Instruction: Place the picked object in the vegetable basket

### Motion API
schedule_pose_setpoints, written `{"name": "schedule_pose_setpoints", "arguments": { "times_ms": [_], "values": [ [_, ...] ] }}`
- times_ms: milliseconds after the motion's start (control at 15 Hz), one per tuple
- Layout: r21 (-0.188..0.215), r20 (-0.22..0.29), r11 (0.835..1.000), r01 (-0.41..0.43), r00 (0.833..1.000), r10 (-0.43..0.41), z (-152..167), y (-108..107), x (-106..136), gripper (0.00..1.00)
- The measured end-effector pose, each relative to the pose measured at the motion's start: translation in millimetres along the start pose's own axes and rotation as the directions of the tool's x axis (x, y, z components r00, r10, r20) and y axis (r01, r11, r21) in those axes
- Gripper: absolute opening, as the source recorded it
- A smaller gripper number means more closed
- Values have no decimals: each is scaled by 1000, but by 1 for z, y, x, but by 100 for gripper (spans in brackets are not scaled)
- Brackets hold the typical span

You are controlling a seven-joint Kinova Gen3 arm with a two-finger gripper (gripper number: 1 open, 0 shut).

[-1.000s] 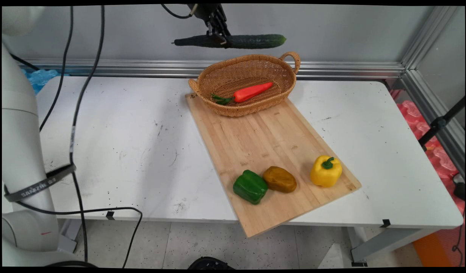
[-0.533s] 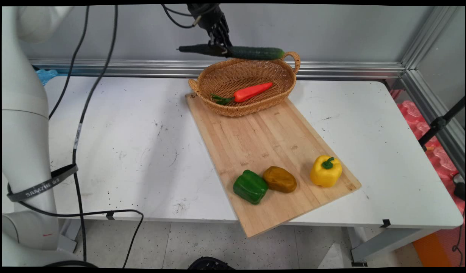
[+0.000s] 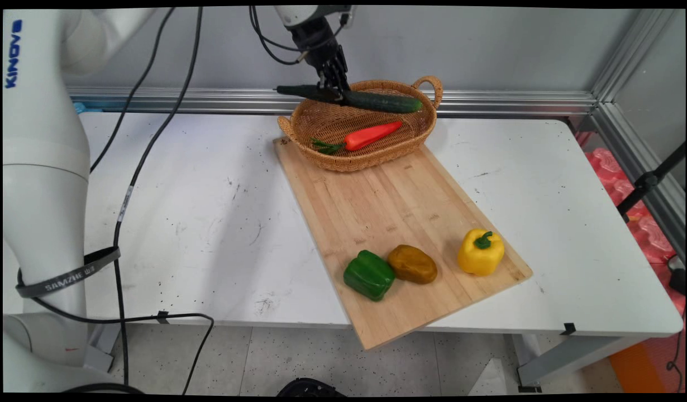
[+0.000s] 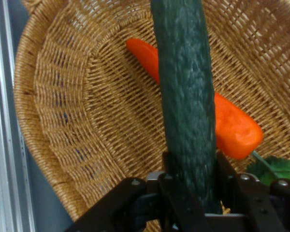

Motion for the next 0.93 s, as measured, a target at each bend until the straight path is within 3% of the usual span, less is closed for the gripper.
{"name": "schedule_pose_setpoints", "arguments": {
  "times_ms": [400, 467, 933],
  "values": [
    [-8, 14, 1000, -30, 999, 30, 34, -9, 2, 0],
    [-9, 14, 999, -35, 999, 35, 38, -10, 3, 100],
    [6, -3, 998, -59, 998, 59, 45, -15, 8, 100]
  ]
}}
